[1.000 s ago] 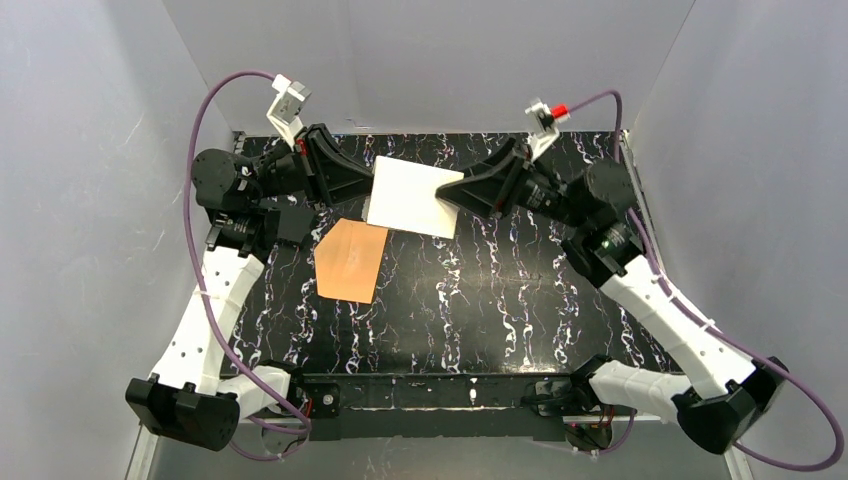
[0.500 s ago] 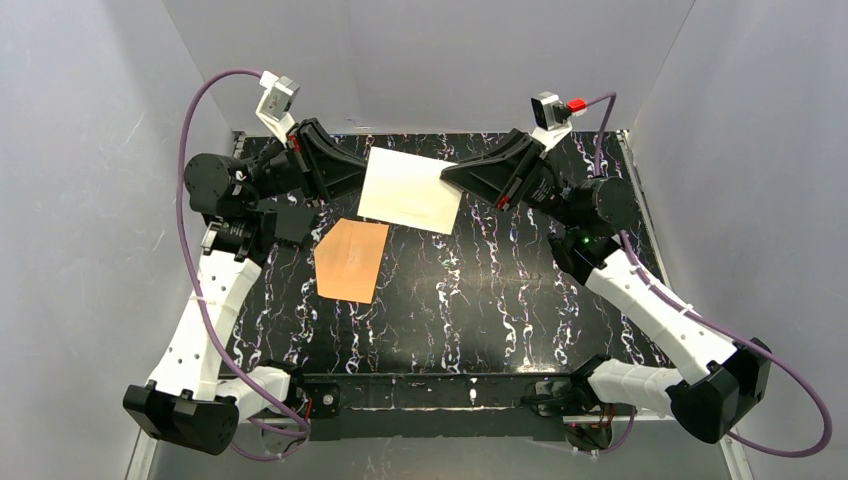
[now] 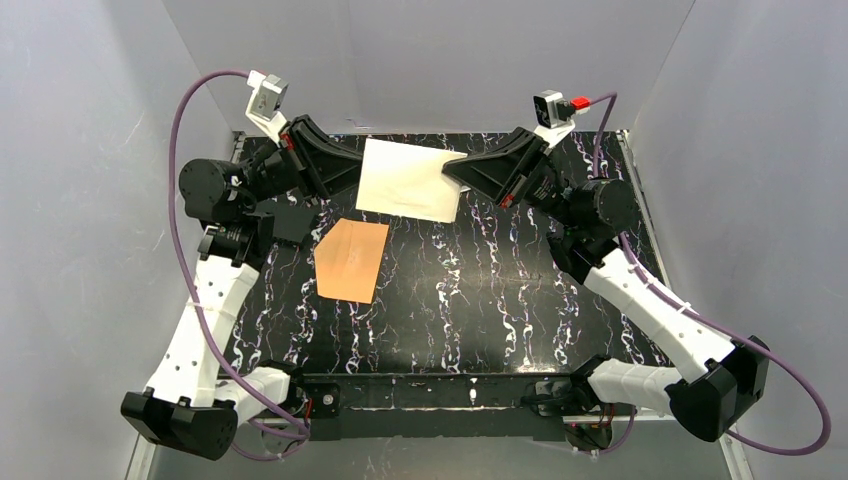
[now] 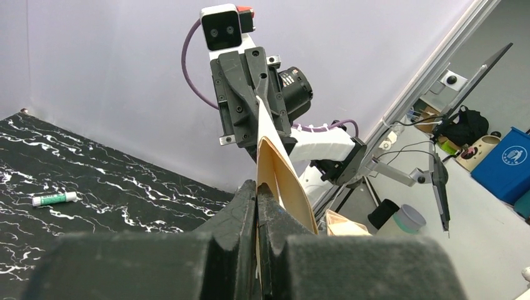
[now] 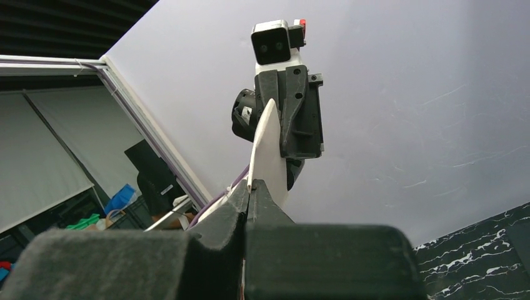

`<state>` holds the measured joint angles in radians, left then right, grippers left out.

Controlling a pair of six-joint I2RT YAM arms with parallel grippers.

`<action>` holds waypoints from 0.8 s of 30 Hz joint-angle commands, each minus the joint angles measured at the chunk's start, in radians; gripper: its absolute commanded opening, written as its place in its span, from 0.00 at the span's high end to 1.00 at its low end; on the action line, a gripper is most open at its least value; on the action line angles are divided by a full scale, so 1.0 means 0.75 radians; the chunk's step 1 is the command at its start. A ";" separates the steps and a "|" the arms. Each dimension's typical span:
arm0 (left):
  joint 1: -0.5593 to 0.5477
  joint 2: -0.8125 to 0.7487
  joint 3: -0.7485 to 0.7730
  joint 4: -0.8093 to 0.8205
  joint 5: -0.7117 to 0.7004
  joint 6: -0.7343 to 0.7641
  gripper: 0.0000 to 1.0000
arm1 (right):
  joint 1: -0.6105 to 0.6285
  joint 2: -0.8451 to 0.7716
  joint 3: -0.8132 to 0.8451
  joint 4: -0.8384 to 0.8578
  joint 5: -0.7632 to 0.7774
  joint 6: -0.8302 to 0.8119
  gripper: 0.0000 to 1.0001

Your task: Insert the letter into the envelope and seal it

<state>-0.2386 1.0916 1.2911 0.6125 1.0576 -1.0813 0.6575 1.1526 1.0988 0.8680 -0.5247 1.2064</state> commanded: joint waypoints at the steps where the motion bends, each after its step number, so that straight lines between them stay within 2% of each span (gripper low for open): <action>1: 0.001 -0.051 0.015 0.044 -0.006 0.028 0.96 | 0.004 -0.052 0.048 0.042 0.039 -0.016 0.99; 4: 0.013 -0.057 0.031 -0.059 0.092 0.092 0.79 | 0.005 -0.073 0.083 -0.052 0.089 -0.080 0.99; 7: 0.086 -0.122 0.000 -0.454 0.152 0.376 0.68 | 0.004 -0.125 0.144 -0.305 0.214 -0.242 0.99; 9: 0.138 -0.204 -0.036 -0.750 0.069 0.606 0.55 | 0.005 -0.161 0.182 -0.472 0.308 -0.375 0.99; 11: 0.152 -0.233 0.011 -1.090 -0.071 0.851 0.44 | 0.005 -0.182 0.212 -0.625 0.381 -0.463 0.99; 13: 0.152 -0.219 0.080 -1.263 -0.148 0.969 0.36 | 0.005 -0.181 0.251 -0.766 0.398 -0.565 0.99; 16: 0.152 -0.191 0.165 -1.342 -0.165 1.038 0.28 | 0.004 -0.120 0.349 -1.011 0.274 -0.793 0.99; 18: 0.152 -0.184 0.192 -1.327 -0.175 1.058 0.25 | 0.004 -0.069 0.447 -1.283 0.243 -0.961 0.99; 21: 0.152 -0.175 0.205 -1.316 -0.192 1.082 0.22 | 0.004 -0.029 0.490 -1.404 0.121 -1.100 0.99; 24: 0.152 -0.157 0.208 -1.262 -0.124 1.060 0.19 | 0.005 0.020 0.537 -1.463 -0.113 -1.150 0.99</action>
<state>-0.1299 0.9611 1.4151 -0.3248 0.9348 -0.3298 0.6571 1.1297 1.4384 -0.0410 -0.4026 0.5087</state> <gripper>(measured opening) 0.794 0.031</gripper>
